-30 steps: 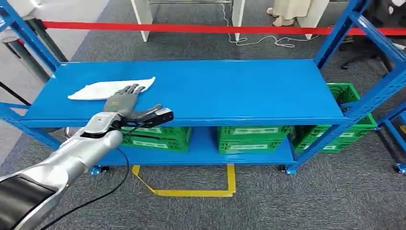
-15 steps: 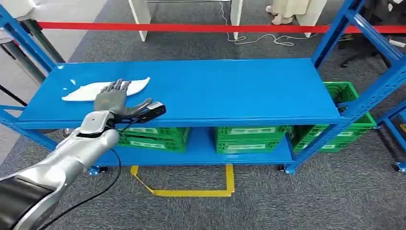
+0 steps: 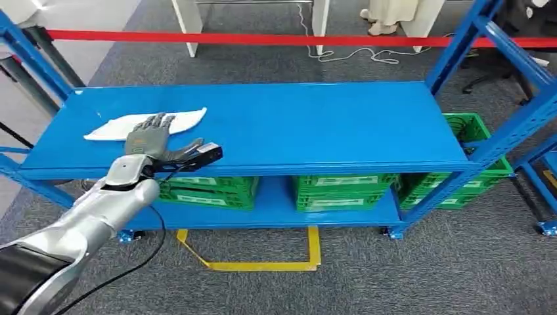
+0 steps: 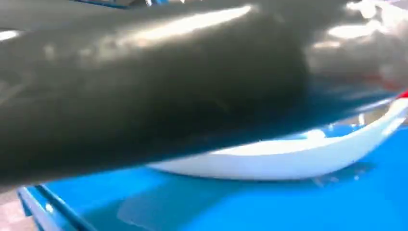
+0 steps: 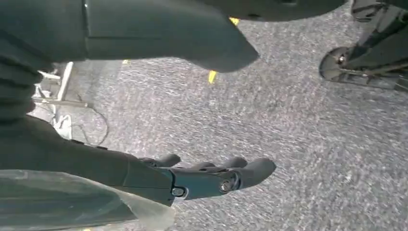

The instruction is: Take the parts from the cabinet and place them on the table.

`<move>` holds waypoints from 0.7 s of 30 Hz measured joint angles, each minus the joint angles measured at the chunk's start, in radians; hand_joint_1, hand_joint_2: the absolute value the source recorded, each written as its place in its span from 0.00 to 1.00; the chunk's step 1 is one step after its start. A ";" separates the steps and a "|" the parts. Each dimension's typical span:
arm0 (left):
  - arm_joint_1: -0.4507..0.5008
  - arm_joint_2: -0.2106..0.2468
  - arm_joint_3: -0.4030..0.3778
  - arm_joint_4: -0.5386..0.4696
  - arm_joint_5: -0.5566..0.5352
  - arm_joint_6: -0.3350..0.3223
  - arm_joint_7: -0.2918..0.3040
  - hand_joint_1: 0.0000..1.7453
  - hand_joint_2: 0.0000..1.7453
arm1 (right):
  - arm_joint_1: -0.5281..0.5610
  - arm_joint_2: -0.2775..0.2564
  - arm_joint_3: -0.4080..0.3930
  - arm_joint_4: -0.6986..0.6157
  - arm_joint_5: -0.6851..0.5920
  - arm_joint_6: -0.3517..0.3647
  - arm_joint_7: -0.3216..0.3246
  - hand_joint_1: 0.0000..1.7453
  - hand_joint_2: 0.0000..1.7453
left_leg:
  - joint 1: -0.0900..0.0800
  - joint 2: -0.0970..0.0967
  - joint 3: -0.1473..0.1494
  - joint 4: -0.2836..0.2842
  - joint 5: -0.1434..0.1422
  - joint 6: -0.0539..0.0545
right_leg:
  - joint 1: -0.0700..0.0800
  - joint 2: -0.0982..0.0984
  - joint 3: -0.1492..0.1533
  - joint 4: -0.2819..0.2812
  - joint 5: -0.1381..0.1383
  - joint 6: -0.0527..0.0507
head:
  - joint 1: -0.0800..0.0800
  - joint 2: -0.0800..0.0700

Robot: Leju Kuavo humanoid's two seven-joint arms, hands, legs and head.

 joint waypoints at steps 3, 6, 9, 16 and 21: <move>-0.002 -0.002 0.002 0.000 -0.003 0.001 0.001 0.00 0.00 | 0.001 0.000 -0.001 0.000 0.000 0.000 0.000 0.00 1.00 | 0.006 0.002 0.006 -0.009 0.004 0.016 | -0.002 -0.005 -0.055 0.108 -0.074 0.010 | 0.003 0.000; 0.009 -0.006 0.002 0.000 -0.001 -0.003 -0.003 0.00 0.00 | 0.001 0.000 -0.002 0.000 0.000 0.000 -0.002 0.00 1.00 | 0.003 0.002 0.006 -0.008 0.002 0.020 | -0.002 -0.005 -0.152 0.305 -0.138 0.014 | 0.002 0.000; 0.012 -0.009 0.003 0.000 -0.002 -0.006 -0.004 0.00 0.00 | 0.001 0.000 -0.002 0.000 0.002 0.000 -0.002 0.00 1.00 | 0.004 0.002 0.010 -0.006 -0.002 0.018 | -0.002 -0.007 -0.085 0.157 -0.034 0.011 | 0.002 0.000; 0.012 -0.011 0.005 -0.001 -0.003 -0.007 -0.004 0.00 0.00 | 0.001 0.000 -0.005 0.000 0.002 0.000 -0.003 0.00 1.00 | -0.001 0.001 0.009 0.000 -0.015 -0.013 | -0.005 -0.010 0.010 -0.004 -0.003 -0.016 | 0.000 0.000; 0.017 -0.010 0.005 0.000 -0.003 -0.008 -0.004 0.00 0.00 | 0.000 0.000 -0.006 0.000 0.002 0.000 -0.004 0.00 1.00 | 0.004 0.001 -0.134 0.307 -0.141 -0.032 | -0.005 -0.008 0.022 -0.004 -0.013 -0.031 | -0.008 0.000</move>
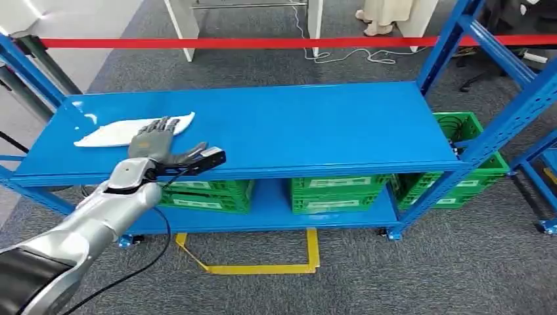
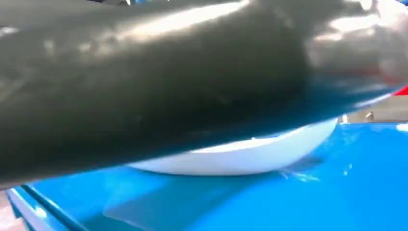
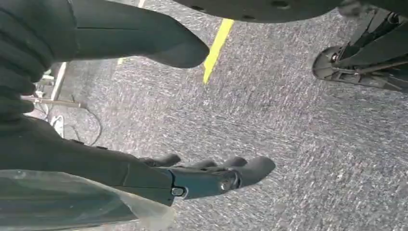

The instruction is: Take the parts from the cabinet and place them on the table.

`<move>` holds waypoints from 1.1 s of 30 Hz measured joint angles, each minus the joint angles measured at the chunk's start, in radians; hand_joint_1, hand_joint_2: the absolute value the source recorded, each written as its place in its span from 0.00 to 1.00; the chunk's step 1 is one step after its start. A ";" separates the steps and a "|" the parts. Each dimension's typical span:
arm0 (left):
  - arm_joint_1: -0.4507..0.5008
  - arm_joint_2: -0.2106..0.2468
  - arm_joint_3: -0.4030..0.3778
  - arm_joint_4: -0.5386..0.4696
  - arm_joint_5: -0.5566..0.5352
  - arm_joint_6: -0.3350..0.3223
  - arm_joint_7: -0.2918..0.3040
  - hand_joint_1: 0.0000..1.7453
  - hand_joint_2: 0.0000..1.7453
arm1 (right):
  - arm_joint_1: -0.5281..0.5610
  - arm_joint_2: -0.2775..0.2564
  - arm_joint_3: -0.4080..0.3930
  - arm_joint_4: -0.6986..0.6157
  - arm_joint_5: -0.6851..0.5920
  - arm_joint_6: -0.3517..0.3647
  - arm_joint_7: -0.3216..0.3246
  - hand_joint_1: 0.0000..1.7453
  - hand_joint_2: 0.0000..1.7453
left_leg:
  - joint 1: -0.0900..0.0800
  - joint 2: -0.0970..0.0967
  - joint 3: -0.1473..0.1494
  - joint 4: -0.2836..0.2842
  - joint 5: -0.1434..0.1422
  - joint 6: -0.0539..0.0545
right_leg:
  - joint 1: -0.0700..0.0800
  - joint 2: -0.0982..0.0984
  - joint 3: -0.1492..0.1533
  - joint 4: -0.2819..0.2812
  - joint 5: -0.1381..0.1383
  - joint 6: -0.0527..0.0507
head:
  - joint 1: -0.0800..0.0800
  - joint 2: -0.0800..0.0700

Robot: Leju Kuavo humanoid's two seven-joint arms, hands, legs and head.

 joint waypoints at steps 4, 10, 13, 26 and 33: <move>0.000 0.001 0.000 0.000 0.000 0.000 0.000 0.00 0.00 | 0.002 0.001 0.000 0.000 0.000 0.000 0.000 0.00 1.00 | 0.000 0.000 0.079 -0.206 0.156 0.013 | 0.000 0.004 0.019 0.000 -0.012 0.004 | 0.001 0.000; -0.002 0.000 0.000 0.000 0.000 0.000 0.000 0.00 0.00 | 0.000 0.003 0.000 0.000 0.000 0.000 0.000 0.00 1.00 | -0.003 -0.001 0.126 -0.315 0.157 0.036 | 0.005 0.005 0.017 -0.005 -0.022 0.036 | 0.002 0.000; -0.007 0.000 0.002 -0.001 0.000 0.000 0.000 0.00 0.00 | 0.001 0.003 0.000 0.000 0.000 0.000 0.000 0.00 1.00 | 0.000 0.000 0.133 -0.322 0.158 0.048 | 0.004 0.002 -0.019 0.058 -0.060 0.041 | 0.005 0.000; -0.003 -0.002 0.001 -0.001 0.000 0.000 -0.001 0.00 0.00 | 0.002 0.003 -0.001 0.000 0.000 -0.001 0.000 0.00 1.00 | -0.009 -0.001 0.157 -0.316 0.128 0.022 | 0.005 0.001 -0.019 0.000 0.014 0.018 | 0.000 0.000; 0.002 0.000 0.001 0.000 0.000 0.000 -0.001 0.00 0.00 | 0.002 0.003 -0.001 0.000 0.000 0.000 0.000 0.00 1.00 | 0.003 -0.001 0.006 -0.026 0.035 -0.002 | 0.000 0.002 0.008 -0.005 -0.002 -0.002 | -0.005 0.000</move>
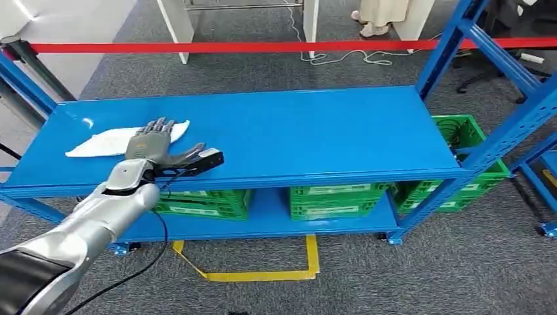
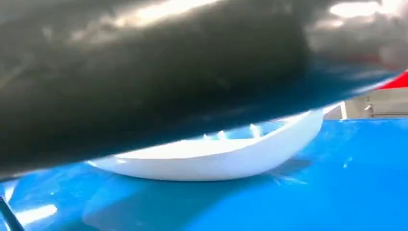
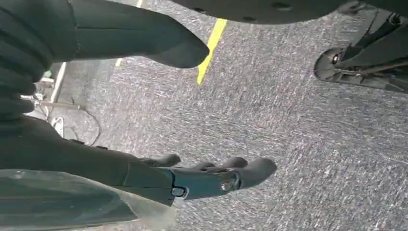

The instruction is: Take the parts from the cabinet and place them on the table.

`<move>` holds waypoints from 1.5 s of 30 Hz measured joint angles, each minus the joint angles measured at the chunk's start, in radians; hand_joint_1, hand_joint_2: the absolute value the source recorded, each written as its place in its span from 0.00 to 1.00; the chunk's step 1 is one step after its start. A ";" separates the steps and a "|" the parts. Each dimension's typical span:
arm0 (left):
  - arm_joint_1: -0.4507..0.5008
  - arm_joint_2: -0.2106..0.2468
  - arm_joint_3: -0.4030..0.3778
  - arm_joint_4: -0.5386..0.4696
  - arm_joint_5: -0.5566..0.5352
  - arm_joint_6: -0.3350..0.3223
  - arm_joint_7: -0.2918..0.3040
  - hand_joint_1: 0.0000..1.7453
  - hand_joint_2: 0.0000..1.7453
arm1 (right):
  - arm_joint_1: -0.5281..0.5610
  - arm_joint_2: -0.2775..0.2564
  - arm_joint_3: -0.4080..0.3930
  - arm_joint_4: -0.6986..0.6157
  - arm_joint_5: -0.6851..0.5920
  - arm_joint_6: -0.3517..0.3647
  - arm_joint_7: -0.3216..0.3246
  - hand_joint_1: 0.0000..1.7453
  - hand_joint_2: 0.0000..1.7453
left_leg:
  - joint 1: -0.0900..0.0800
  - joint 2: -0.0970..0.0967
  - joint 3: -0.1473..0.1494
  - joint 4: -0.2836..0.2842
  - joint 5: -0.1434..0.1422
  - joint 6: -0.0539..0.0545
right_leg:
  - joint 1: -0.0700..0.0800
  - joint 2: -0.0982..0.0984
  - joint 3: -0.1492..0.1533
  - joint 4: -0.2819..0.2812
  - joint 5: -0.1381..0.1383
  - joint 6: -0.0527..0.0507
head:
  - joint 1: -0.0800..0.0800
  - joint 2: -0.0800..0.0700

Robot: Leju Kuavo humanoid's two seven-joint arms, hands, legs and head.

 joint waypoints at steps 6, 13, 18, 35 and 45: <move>-0.006 0.000 0.000 0.000 0.000 0.000 0.000 0.00 1.00 | -0.003 0.000 0.000 0.000 0.000 0.000 0.000 0.00 1.00 | -0.007 -0.001 0.110 -0.276 0.126 0.021 | 0.005 0.003 0.012 0.004 -0.019 0.023 | 0.002 0.000; 0.012 -0.027 0.017 -0.002 0.094 -0.052 -0.170 0.00 1.00 | -0.003 0.000 0.000 0.000 0.015 0.012 -0.020 0.00 1.00 | -0.002 -0.001 0.120 -0.291 0.125 0.052 | 0.004 -0.001 -0.120 0.252 -0.140 0.049 | 0.004 0.000; 0.025 -0.027 0.014 -0.002 0.087 -0.070 -0.170 0.00 1.00 | 0.000 0.000 0.000 0.000 0.021 0.015 -0.020 0.00 1.00 | -0.001 -0.001 0.126 -0.288 0.117 0.047 | 0.003 -0.004 -0.079 0.088 0.015 0.047 | 0.005 0.000; 0.035 -0.024 0.006 0.002 0.087 -0.106 -0.179 0.00 1.00 | -0.002 0.000 0.000 0.000 0.022 0.020 -0.016 0.00 1.00 | -0.008 -0.002 0.135 -0.275 0.113 0.017 | 0.005 0.001 -0.013 0.004 0.011 0.013 | -0.005 0.000; 0.044 -0.033 0.002 0.004 0.064 0.001 -0.038 0.00 1.00 | -0.001 0.001 -0.008 0.000 0.032 0.019 -0.006 0.00 1.00 | -0.004 0.000 0.138 -0.300 0.120 0.052 | 0.001 -0.002 -0.169 0.310 -0.128 0.054 | 0.002 0.000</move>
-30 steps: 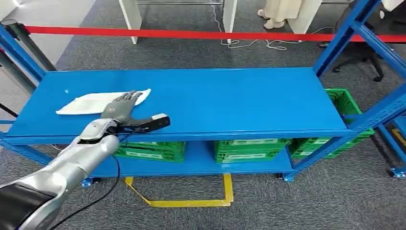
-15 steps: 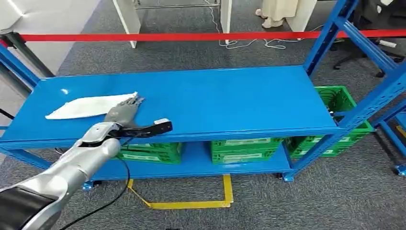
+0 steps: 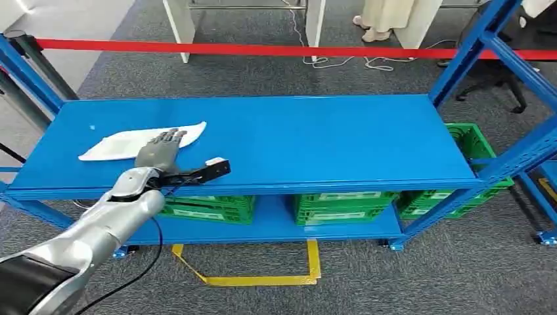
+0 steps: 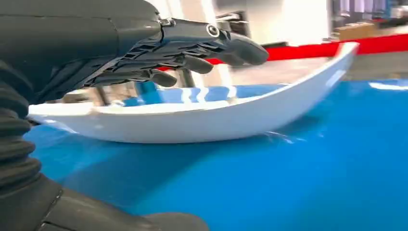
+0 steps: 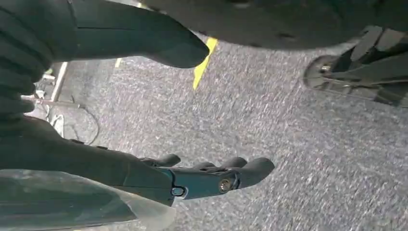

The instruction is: Take the parts from the cabinet and place them on the table.

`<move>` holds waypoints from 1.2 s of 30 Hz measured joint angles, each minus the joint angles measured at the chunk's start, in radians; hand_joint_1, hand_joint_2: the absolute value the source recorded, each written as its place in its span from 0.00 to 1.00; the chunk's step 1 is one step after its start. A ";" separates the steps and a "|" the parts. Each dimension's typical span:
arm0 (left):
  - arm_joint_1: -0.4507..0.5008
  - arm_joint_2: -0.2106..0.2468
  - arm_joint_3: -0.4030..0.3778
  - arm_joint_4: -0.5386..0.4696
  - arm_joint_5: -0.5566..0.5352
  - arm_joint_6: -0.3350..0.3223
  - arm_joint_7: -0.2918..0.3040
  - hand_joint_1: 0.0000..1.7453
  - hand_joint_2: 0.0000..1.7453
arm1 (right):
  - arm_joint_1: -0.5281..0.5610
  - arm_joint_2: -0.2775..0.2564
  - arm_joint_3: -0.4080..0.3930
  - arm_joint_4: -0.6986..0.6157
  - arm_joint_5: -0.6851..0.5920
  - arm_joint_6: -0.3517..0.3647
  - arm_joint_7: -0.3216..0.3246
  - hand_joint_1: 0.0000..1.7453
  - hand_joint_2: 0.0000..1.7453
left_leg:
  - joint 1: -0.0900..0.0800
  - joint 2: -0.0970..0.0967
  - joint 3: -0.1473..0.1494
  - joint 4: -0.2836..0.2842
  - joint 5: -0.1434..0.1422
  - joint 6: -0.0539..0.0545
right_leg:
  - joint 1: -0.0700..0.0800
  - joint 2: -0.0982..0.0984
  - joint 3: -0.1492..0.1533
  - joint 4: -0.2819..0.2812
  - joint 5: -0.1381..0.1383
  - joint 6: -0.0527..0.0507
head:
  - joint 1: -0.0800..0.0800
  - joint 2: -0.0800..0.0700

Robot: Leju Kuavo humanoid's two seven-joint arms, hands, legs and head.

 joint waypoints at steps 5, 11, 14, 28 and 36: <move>0.004 -0.005 0.009 0.010 -0.032 0.082 0.046 0.00 1.00 | -0.005 0.001 -0.008 0.000 0.011 -0.002 0.002 0.00 1.00 | -0.003 -0.002 0.000 0.008 -0.009 -0.013 | 0.000 -0.003 0.142 -0.295 0.137 -0.006 | 0.001 0.000; 0.002 0.003 0.051 0.024 -0.041 0.159 0.052 0.00 1.00 | -0.007 0.003 -0.011 0.000 0.026 -0.003 0.005 0.00 1.00 | -0.001 -0.001 -0.015 0.047 -0.041 -0.043 | -0.003 -0.001 0.155 -0.310 0.143 -0.043 | -0.004 0.000; 0.004 0.005 0.056 0.033 -0.041 0.161 0.052 0.00 1.00 | -0.010 0.005 -0.011 0.000 0.027 -0.003 0.005 0.00 1.00 | 0.002 -0.001 -0.117 0.273 -0.144 -0.053 | -0.003 -0.001 0.155 -0.310 0.142 -0.050 | -0.005 0.000; 0.002 0.009 0.134 0.047 -0.014 0.298 0.004 0.00 1.00 | -0.012 0.007 -0.011 0.000 0.053 -0.002 0.013 0.00 1.00 | 0.002 0.001 -0.004 -0.001 0.001 -0.004 | 0.001 0.000 0.082 -0.162 0.048 -0.011 | -0.001 0.000; -0.015 0.020 0.158 0.089 -0.092 0.197 0.083 0.00 1.00 | -0.016 0.009 -0.017 0.000 0.070 -0.002 0.007 0.00 1.00 | -0.005 -0.003 -0.007 0.014 -0.011 -0.020 | 0.003 -0.003 0.151 -0.297 0.132 -0.014 | 0.000 0.000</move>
